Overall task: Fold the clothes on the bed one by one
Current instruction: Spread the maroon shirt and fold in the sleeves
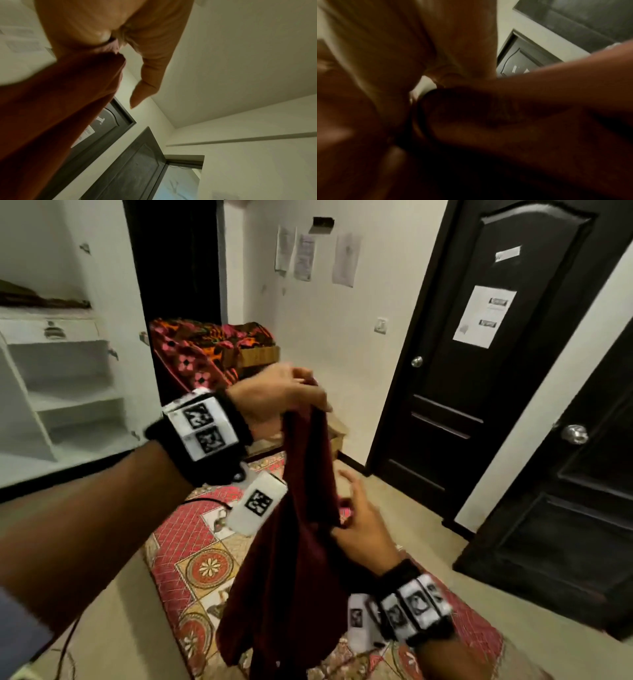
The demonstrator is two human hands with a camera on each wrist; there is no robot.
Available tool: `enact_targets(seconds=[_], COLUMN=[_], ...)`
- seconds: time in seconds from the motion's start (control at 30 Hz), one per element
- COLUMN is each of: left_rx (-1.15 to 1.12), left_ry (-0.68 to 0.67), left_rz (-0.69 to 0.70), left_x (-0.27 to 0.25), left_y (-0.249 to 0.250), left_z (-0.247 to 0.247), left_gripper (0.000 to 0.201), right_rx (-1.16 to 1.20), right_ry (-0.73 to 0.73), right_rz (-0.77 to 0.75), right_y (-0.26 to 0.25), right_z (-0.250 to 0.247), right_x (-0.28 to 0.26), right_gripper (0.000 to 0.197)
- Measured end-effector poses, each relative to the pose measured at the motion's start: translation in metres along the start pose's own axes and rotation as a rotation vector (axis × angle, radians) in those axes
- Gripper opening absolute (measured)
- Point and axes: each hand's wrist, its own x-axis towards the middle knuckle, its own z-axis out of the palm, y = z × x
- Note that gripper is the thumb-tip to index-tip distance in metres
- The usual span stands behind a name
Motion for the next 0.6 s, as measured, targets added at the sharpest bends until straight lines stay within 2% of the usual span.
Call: enact_targets(seconds=[0.07, 0.13, 0.17, 0.23, 0.27, 0.33, 0.4, 0.47, 0.6], left_rx=[0.009, 0.103, 0.24, 0.594, 0.7, 0.762, 0.76, 0.801, 0.927], left_ry=[-0.095, -0.15, -0.156, -0.101, -0.06, -0.006, 0.037, 0.058, 0.163], left_rz=[-0.015, 0.072, 0.152, 0.273, 0.263, 0.131, -0.004, -0.072, -0.176], left_x=[0.019, 0.028, 0.027, 0.018, 0.009, -0.012, -0.02, -0.019, 0.004], left_y=[-0.016, -0.041, -0.06, -0.115, -0.146, -0.198, -0.247, -0.292, -0.343], left_z=[-0.017, -0.039, -0.048, -0.075, -0.089, -0.112, -0.136, -0.159, -0.191], left_gripper=[0.066, 0.081, 0.082, 0.079, 0.079, 0.08, 0.075, 0.071, 0.04], right_rx=[-0.014, -0.062, -0.102, -0.12, -0.104, -0.089, -0.096, -0.058, -0.248], right_ry=[0.022, -0.015, -0.046, -0.029, 0.006, 0.052, 0.093, 0.106, 0.186], right_rz=[0.029, 0.125, 0.174, 0.244, 0.254, 0.251, 0.228, 0.184, 0.064], right_y=[0.012, 0.029, 0.034, 0.04, 0.04, 0.038, 0.027, 0.012, -0.007], right_z=[0.047, 0.066, 0.062, 0.046, 0.033, 0.012, -0.002, -0.009, -0.015], right_x=[0.031, 0.047, 0.047, 0.048, 0.045, 0.042, 0.044, 0.052, 0.076], right_gripper=[0.036, 0.009, 0.006, 0.025, 0.032, 0.027, 0.039, 0.046, 0.044])
